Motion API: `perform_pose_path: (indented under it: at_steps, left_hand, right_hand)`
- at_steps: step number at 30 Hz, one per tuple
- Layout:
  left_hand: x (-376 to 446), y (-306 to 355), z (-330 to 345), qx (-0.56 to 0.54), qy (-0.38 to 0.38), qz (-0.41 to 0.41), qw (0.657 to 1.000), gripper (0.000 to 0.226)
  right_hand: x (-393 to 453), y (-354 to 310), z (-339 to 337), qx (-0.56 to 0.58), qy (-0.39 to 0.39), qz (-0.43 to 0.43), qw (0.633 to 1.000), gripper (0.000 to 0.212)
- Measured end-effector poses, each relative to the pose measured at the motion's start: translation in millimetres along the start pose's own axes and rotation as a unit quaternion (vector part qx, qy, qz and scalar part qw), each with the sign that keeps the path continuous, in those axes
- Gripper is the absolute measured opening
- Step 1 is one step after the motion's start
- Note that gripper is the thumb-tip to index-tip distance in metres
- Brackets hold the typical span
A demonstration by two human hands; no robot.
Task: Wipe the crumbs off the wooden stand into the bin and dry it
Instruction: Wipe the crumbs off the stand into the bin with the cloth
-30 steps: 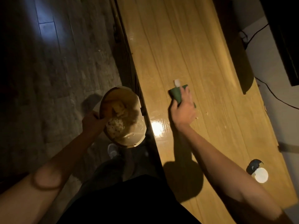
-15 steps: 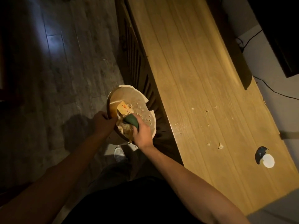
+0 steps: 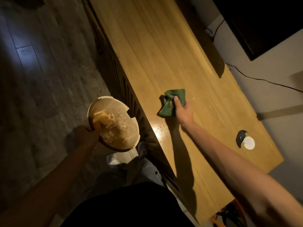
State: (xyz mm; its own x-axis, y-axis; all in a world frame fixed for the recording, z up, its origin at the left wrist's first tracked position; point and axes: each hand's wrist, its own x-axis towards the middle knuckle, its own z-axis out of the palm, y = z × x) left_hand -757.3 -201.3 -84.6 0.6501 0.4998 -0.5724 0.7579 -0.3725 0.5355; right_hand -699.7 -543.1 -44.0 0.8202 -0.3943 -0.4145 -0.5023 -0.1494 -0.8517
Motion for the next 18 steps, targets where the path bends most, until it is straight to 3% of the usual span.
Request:
perform_pose_path:
  at_steps: [2,5,7,10,12,16,18]
  left_hand:
    - [-0.7,-1.1,8.5,0.016,0.018,-0.007,1.0,0.046]
    - [1.4,-1.0,19.4,0.028,0.026,-0.024,0.999,0.042]
    - [1.9,0.6,23.7,0.037,0.027,-0.025,0.999,0.039]
    - [-2.4,0.8,29.1,0.001,0.022,-0.041,0.999,0.036]
    - [-7.1,1.0,32.3,-0.028,0.005,-0.044,0.999,0.022]
    - [-11.7,8.0,35.3,0.014,0.04,-0.051,0.998,0.023]
    - [-17.8,16.0,35.7,0.027,0.042,-0.043,0.998,0.022]
  right_hand:
    - [32.5,-8.0,-40.0,-0.016,0.031,-0.002,0.999,0.007]
    - [90.8,-13.6,-98.0,-0.061,0.082,0.011,0.995,0.021]
    - [129.8,-14.2,-133.2,-0.11,0.122,0.022,0.986,0.035]
    - [181.3,-7.7,-179.5,-0.213,0.172,0.001,0.962,0.037]
    - [208.0,1.4,-201.6,-0.265,0.172,-0.001,0.949,0.039]
    - [229.8,20.2,-207.8,-0.331,0.148,0.01,0.932,0.046]
    - [221.9,30.8,-195.2,-0.366,0.147,-0.035,0.918,0.046]
